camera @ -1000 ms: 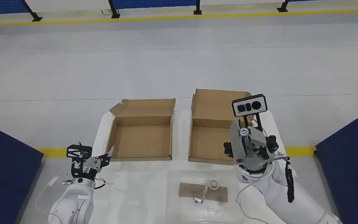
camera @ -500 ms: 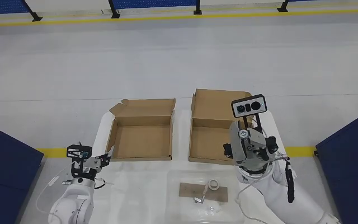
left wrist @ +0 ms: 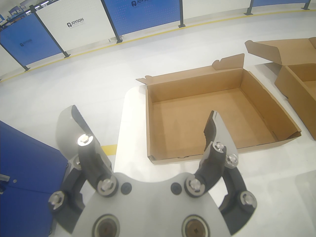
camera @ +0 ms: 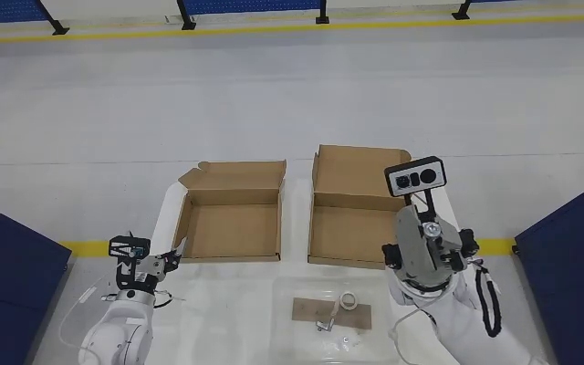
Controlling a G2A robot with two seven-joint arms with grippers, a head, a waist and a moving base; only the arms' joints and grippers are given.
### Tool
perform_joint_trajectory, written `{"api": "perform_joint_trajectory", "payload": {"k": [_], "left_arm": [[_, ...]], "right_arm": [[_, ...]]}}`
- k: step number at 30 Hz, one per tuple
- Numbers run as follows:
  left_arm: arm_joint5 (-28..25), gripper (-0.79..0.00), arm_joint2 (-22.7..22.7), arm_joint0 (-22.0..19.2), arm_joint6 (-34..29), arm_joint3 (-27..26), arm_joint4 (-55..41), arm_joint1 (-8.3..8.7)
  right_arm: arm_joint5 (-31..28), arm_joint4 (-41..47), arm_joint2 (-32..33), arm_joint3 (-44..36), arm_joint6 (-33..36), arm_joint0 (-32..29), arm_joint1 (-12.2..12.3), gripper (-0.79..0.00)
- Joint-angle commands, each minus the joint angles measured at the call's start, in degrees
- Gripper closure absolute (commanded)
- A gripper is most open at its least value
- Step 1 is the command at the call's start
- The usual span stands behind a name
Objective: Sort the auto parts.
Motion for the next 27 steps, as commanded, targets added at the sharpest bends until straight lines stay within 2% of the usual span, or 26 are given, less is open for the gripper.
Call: {"api": "perform_joint_trajectory", "payload": {"k": [1,11,15,27], "left_arm": [[0.0,-0.785,0.0,0.0,0.0,0.0,0.0,0.0],[0.0,-0.785,0.0,0.0,0.0,0.0,0.0,0.0],[0.0,-0.785,0.0,0.0,0.0,0.0,0.0,0.0],[0.0,-0.785,0.0,0.0,0.0,0.0,0.0,0.0]], "right_arm": [[0.44,-0.25,0.31,-0.02,0.2,-0.19,-0.24,0.0],[0.73,-0.57,0.51,-0.04,0.05,-0.27,-0.34,0.0],[3.01,-4.88,3.21,-0.53,-1.94,-1.43,-0.25,0.0],[13.64,-16.97,20.81,-3.03,-0.37,-8.87,1.67,0.0]]}}
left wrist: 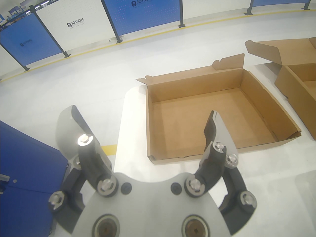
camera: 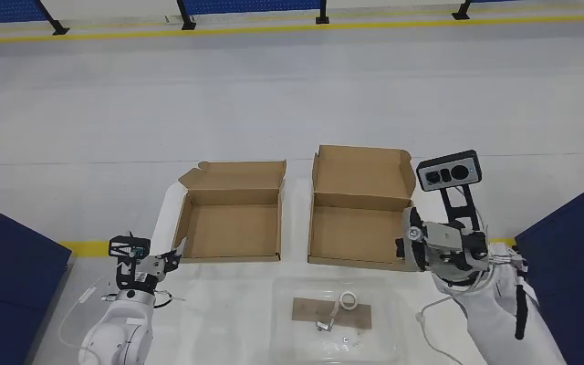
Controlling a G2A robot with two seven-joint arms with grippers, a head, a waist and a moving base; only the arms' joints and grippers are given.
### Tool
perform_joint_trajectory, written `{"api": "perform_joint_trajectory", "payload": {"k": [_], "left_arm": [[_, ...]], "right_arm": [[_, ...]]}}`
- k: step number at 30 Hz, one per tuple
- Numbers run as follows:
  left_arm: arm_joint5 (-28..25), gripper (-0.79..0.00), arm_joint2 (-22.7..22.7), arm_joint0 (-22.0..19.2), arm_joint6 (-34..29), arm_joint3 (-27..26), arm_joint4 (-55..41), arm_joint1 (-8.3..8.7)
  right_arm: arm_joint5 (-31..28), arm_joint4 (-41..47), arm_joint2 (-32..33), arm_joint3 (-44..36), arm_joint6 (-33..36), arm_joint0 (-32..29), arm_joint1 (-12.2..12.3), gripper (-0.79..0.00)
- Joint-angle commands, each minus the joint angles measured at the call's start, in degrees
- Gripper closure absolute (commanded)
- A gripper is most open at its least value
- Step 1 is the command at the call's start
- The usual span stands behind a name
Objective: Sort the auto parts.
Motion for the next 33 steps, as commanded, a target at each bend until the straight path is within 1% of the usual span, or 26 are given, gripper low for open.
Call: {"api": "perform_joint_trajectory", "payload": {"k": [1,2,11,14,16,20,24,28,33], "left_arm": [[0.0,-0.785,0.0,0.0,0.0,0.0,0.0,0.0],[0.0,-0.785,0.0,0.0,0.0,0.0,0.0,0.0],[0.0,-0.785,0.0,0.0,0.0,0.0,0.0,0.0],[0.0,-0.785,0.0,0.0,0.0,0.0,0.0,0.0],[0.0,-0.785,0.0,0.0,0.0,0.0,0.0,0.0],[0.0,-0.785,0.0,0.0,0.0,0.0,0.0,0.0],[0.0,-0.785,0.0,0.0,0.0,0.0,0.0,0.0],[0.0,-0.785,0.0,0.0,0.0,0.0,0.0,0.0],[0.0,-0.785,0.0,0.0,0.0,0.0,0.0,0.0]], "right_arm": [[1.78,-1.45,3.07,-0.46,0.92,-1.08,0.27,0.0],[2.0,-2.12,4.17,-0.53,1.2,-1.33,0.35,0.0],[2.0,-2.12,4.17,-0.53,1.2,-1.33,0.35,0.0],[4.67,-8.13,6.18,-0.61,-0.13,-1.01,0.65,0.0],[8.19,-13.43,8.41,-0.5,0.31,-0.7,1.07,0.0],[15.1,-24.13,12.65,-1.04,2.31,-0.36,2.03,0.0],[20.28,-34.55,15.85,-2.43,5.39,0.23,3.0,0.0],[22.28,-42.25,17.02,-3.69,8.14,1.05,3.71,0.0],[22.28,-42.25,17.02,-3.69,8.14,1.05,3.71,0.0]]}}
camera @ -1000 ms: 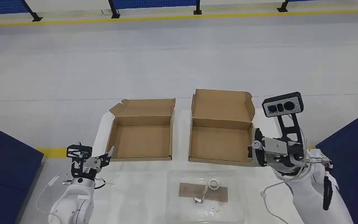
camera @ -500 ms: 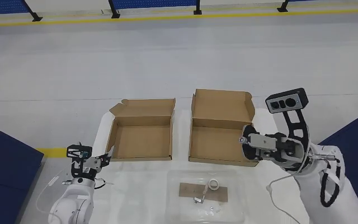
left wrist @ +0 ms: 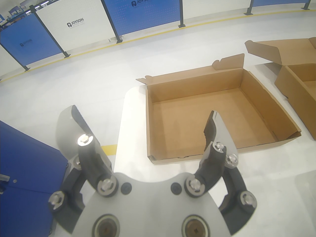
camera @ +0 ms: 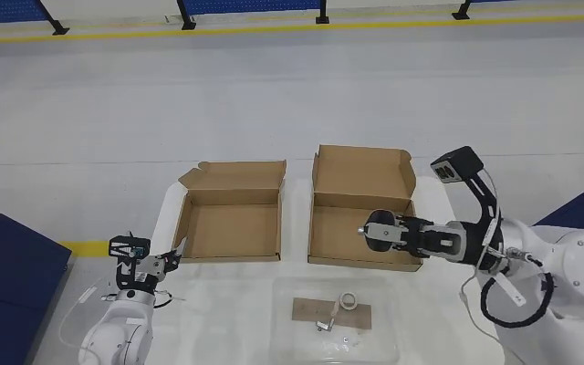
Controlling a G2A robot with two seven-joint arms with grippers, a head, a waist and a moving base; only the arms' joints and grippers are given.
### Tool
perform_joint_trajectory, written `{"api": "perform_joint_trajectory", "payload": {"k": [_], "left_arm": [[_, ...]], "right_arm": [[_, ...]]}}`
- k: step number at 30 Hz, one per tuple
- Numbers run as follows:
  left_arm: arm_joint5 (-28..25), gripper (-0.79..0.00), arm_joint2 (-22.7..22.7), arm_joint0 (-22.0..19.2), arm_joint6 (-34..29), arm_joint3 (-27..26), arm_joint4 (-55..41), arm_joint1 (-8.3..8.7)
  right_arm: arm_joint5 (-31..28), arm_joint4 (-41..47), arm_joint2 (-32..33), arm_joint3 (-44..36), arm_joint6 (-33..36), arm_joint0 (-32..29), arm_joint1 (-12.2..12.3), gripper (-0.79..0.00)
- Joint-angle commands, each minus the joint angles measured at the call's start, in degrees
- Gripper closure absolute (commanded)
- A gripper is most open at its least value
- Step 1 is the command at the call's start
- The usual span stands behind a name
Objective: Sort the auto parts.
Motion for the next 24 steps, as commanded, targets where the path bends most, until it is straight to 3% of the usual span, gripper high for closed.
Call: {"api": "perform_joint_trajectory", "payload": {"k": [1,3,9,14,21,24], "left_arm": [[0.0,-0.785,0.0,0.0,0.0,0.0,0.0,0.0],[0.0,-0.785,0.0,0.0,0.0,0.0,0.0,0.0],[0.0,-0.785,0.0,0.0,0.0,0.0,0.0,0.0],[0.0,-0.785,0.0,0.0,0.0,0.0,0.0,0.0],[0.0,-0.785,0.0,0.0,0.0,0.0,0.0,0.0],[0.0,-0.785,0.0,0.0,0.0,0.0,0.0,0.0]], "right_arm": [[-0.01,0.48,-0.01,0.01,-0.01,0.0,0.0,0.0],[-0.01,0.48,-0.01,0.01,-0.01,0.0,0.0,0.0],[7.77,-28.21,-1.64,-4.24,7.02,1.64,2.07,0.0],[9.83,-47.38,-8.05,-2.47,14.64,6.09,3.45,0.0],[9.72,-59.62,-18.87,5.45,20.37,13.76,3.67,0.0],[9.95,-59.54,-21.16,7.47,20.75,15.02,3.44,0.0]]}}
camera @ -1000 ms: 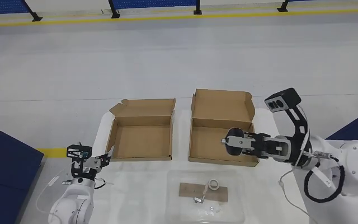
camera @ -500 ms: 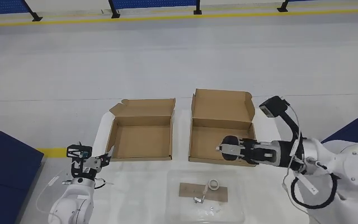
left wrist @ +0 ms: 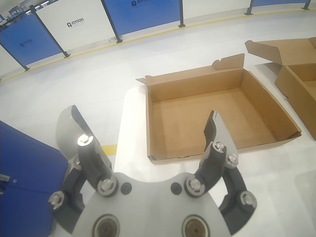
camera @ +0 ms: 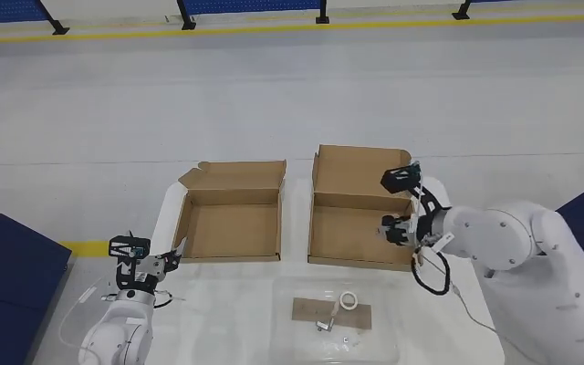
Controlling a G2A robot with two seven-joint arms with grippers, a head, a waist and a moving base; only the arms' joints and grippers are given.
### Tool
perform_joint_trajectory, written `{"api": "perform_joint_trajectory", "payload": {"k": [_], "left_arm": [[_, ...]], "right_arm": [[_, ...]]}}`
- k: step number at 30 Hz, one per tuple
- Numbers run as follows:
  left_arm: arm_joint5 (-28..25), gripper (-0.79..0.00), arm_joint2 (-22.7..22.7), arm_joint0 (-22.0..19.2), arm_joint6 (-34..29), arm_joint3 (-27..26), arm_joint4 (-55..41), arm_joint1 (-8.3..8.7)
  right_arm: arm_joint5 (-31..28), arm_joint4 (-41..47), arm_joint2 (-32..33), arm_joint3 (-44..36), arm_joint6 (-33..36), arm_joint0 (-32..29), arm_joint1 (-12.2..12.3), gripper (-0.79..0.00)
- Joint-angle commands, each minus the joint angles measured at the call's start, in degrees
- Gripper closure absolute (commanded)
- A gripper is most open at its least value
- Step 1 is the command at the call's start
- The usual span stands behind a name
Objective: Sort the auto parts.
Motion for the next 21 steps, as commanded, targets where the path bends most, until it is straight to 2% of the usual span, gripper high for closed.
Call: {"api": "perform_joint_trajectory", "payload": {"k": [1,9,13,21], "left_arm": [[0.0,-0.785,0.0,0.0,0.0,0.0,0.0,0.0],[0.0,-0.785,0.0,0.0,0.0,0.0,0.0,0.0],[0.0,-0.785,0.0,0.0,0.0,0.0,0.0,0.0],[0.0,-0.785,0.0,0.0,0.0,0.0,0.0,0.0]], "right_arm": [[0.08,0.56,-0.2,0.22,-0.07,0.12,-0.04,0.0],[-0.12,0.44,-0.27,0.37,-0.5,-0.02,-0.04,0.0],[-1.5,-0.79,-2.2,7.08,-2.66,0.98,-0.26,0.0],[-0.52,-3.96,-11.59,24.3,-4.37,12.04,-2.44,0.0]]}}
